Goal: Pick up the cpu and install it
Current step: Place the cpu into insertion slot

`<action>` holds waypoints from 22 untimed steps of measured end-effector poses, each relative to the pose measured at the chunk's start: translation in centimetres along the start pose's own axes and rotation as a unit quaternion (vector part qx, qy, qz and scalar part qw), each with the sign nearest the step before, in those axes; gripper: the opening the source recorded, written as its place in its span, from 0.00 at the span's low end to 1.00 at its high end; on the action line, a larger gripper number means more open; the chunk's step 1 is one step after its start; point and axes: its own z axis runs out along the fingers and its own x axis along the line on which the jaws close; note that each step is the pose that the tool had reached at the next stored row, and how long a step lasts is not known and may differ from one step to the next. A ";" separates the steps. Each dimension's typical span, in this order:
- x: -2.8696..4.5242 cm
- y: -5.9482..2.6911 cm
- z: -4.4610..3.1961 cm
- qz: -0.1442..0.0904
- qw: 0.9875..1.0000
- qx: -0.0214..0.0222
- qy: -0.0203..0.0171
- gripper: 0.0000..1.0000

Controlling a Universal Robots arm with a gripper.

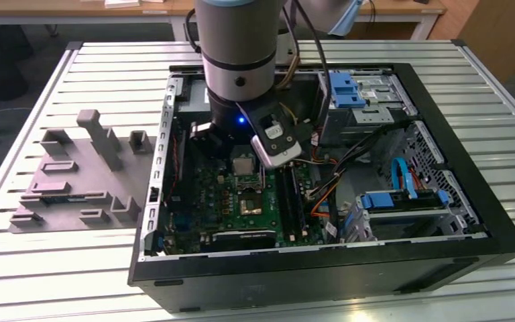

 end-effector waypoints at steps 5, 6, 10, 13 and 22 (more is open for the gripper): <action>0.00 0.00 0.04 0.000 1.000 0.000 0.000 0.47; 0.00 0.00 0.05 0.000 1.000 0.000 0.000 0.47; 0.00 -0.01 0.11 0.000 1.000 0.000 0.000 0.47; -0.01 -0.24 0.17 0.000 1.000 0.000 0.000 0.47; 0.00 -0.41 0.95 0.000 1.000 0.000 0.000 0.47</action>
